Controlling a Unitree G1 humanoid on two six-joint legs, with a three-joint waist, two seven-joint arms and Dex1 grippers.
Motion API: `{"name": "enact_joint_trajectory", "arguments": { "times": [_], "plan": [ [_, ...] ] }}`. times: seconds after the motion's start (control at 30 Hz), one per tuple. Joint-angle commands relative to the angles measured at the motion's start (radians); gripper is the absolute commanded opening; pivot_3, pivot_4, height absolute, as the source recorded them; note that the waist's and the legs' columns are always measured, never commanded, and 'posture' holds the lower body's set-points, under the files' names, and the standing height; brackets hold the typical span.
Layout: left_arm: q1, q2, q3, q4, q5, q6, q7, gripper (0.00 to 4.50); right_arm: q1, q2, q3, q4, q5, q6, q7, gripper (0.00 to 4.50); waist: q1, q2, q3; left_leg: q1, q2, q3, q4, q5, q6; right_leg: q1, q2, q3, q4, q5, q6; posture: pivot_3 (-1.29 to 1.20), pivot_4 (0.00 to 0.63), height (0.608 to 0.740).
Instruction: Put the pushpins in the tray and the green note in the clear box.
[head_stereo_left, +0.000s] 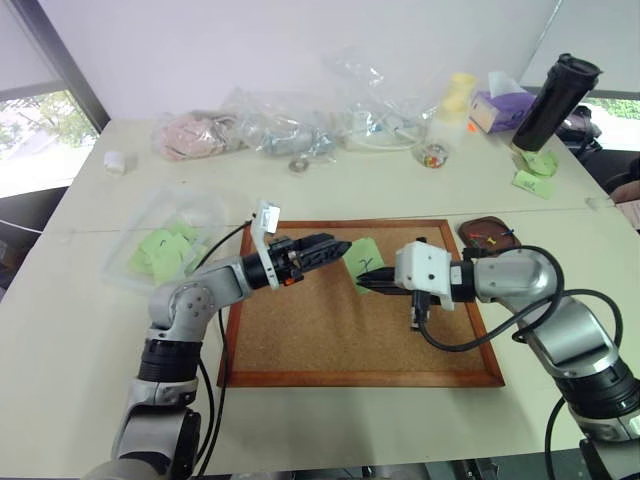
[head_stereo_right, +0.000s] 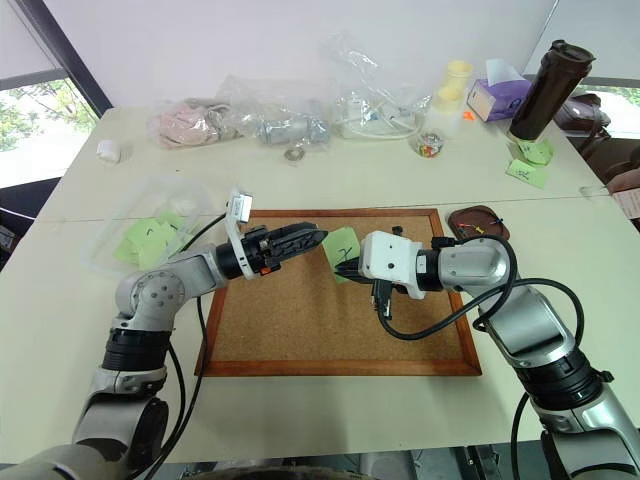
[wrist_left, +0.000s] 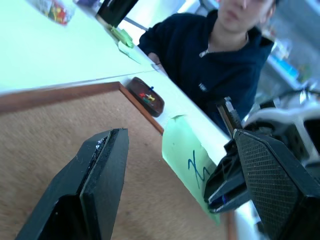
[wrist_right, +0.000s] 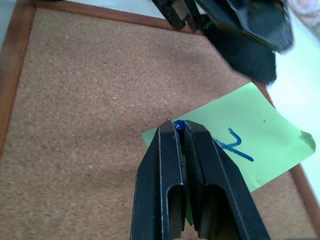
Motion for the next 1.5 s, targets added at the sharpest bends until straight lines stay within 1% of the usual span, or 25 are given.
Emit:
{"name": "enact_joint_trajectory", "arguments": {
  "times": [0.03, 0.33, 0.43, 0.5, 0.6, 0.63, 0.8, 0.87, 0.97, 1.13, 1.2, 1.3, 1.4, 1.5],
  "plan": [
    [-0.019, -0.024, 0.004, 0.008, -0.029, 0.036, 0.014, 3.72, -0.028, -0.003, 0.0, -0.033, -0.018, -0.035, -0.002, 0.0, 0.0, 0.0, 0.0, 0.0, 0.0, 0.0, 0.0, 0.0, 0.0, 0.0, 0.0, 0.0, 0.0, 0.0, 0.0, 0.0, 0.15, 0.74],
    [0.006, -0.052, -0.017, 0.028, -0.011, 0.039, 0.006, 3.72, -0.048, 0.004, 0.005, -0.056, -0.014, -0.024, -0.003, 0.0, 0.001, 0.0, 0.0, 0.0, 0.0, 0.0, 0.0, 0.0, 0.0, 0.0, 0.0, 0.0, 0.0, 0.0, 0.0, 0.0, 0.15, 0.74],
    [0.01, -0.058, -0.014, 0.028, -0.017, 0.045, 0.008, 2.96, -0.046, 0.003, 0.006, -0.061, -0.013, -0.021, -0.003, 0.0, 0.001, 0.0, 0.0, 0.0, 0.0, 0.0, 0.0, 0.0, 0.0, 0.0, 0.0, 0.0, 0.0, 0.0, 0.0, 0.0, 0.15, 0.74],
    [0.013, -0.059, -0.013, 0.026, -0.018, 0.048, 0.007, 2.0, -0.045, 0.005, 0.007, -0.064, -0.012, -0.018, -0.004, 0.0, 0.001, 0.0, 0.0, 0.0, 0.0, 0.0, 0.0, 0.0, 0.0, 0.0, 0.0, 0.0, 0.0, 0.0, 0.0, 0.0, 0.15, 0.74],
    [0.019, -0.058, -0.015, 0.018, -0.016, 0.05, 0.006, 0.43, -0.044, 0.005, 0.006, -0.065, -0.013, -0.017, -0.006, 0.0, 0.0, 0.0, 0.0, 0.0, 0.0, 0.0, 0.0, 0.0, 0.0, 0.0, 0.0, 0.0, 0.0, 0.0, 0.0, 0.0, 0.15, 0.74],
    [0.023, -0.055, -0.018, 0.013, -0.009, 0.045, 0.005, 0.04, -0.043, 0.004, 0.006, -0.065, -0.016, -0.017, -0.007, 0.0, 0.0, 0.0, 0.0, 0.0, 0.0, 0.0, 0.0, 0.0, 0.0, 0.0, 0.0, 0.0, 0.0, 0.0, 0.0, 0.0, 0.15, 0.74],
    [0.048, -0.018, -0.05, 0.004, 0.052, 0.001, -0.02, 0.04, -0.031, -0.01, -0.015, -0.083, 0.0, -0.005, -0.003, 0.0, 0.0, 0.0, 0.0, 0.0, 0.0, 0.0, 0.0, 0.0, 0.0, 0.0, 0.0, 0.0, 0.0, 0.0, 0.0, 0.0, 0.15, 0.74],
    [0.057, -0.004, -0.064, 0.012, 0.078, -0.026, -0.036, 0.04, -0.03, -0.013, -0.048, -0.091, 0.028, 0.024, -0.01, 0.0, 0.001, 0.0, 0.0, 0.0, 0.0, 0.0, 0.0, 0.0, 0.0, 0.0, 0.0, 0.0, 0.0, 0.0, 0.0, 0.0, 0.15, 0.74],
    [0.066, 0.015, -0.075, 0.031, 0.114, -0.067, -0.055, 0.04, -0.028, -0.001, -0.144, -0.101, 0.118, 0.119, -0.043, 0.0, 0.001, 0.0, 0.0, 0.0, 0.0, 0.0, 0.0, 0.0, 0.0, 0.0, 0.0, 0.0, 0.0, 0.0, 0.0, 0.0, 0.15, 0.74],
    [0.076, 0.014, -0.065, 0.039, 0.131, -0.102, -0.064, 0.04, -0.027, 0.025, -0.308, -0.098, 0.283, 0.287, -0.117, 0.0, 0.003, 0.0, 0.0, 0.0, 0.0, 0.0, 0.0, 0.0, 0.0, 0.001, 0.0, 0.0, 0.0, 0.0, 0.0, 0.0, 0.15, 0.74],
    [0.083, 0.017, -0.056, 0.02, 0.125, -0.103, -0.065, 0.04, -0.041, 0.036, -0.399, -0.021, 0.336, 0.336, -0.16, 0.0, 0.002, 0.0, 0.0, 0.0, 0.0, 0.0, 0.0, 0.0, 0.0, 0.001, 0.0, 0.0, 0.0, 0.0, 0.0, 0.0, 0.15, 0.74],
    [0.099, 0.025, -0.056, -0.02, 0.128, -0.116, -0.065, 0.04, -0.055, 0.041, -0.501, 0.17, 0.333, 0.336, -0.23, 0.0, 0.002, 0.0, 0.0, 0.0, 0.0, 0.0, 0.0, 0.0, 0.0, 0.001, 0.0, 0.0, 0.0, 0.0, 0.0, 0.0, 0.15, 0.74],
    [0.125, 0.043, -0.076, -0.077, 0.156, -0.146, -0.067, 0.04, -0.049, 0.025, -0.535, 0.381, 0.256, 0.257, -0.288, 0.0, 0.001, 0.0, 0.0, 0.001, -0.001, 0.0, 0.0, 0.0, 0.0, 0.001, 0.0, 0.001, 0.0, 0.0, 0.0, 0.0, 0.15, 0.74],
    [0.153, 0.066, -0.087, -0.129, 0.181, -0.175, -0.067, 0.04, -0.058, 0.024, -0.54, 0.53, 0.21, 0.194, -0.327, 0.0, 0.0, 0.001, 0.0, 0.0, 0.0, 0.001, -0.001, 0.0, 0.0, 0.0, 0.0, 0.001, 0.0, 0.0, 0.0, 0.0, 0.15, 0.74]
  ]
}}
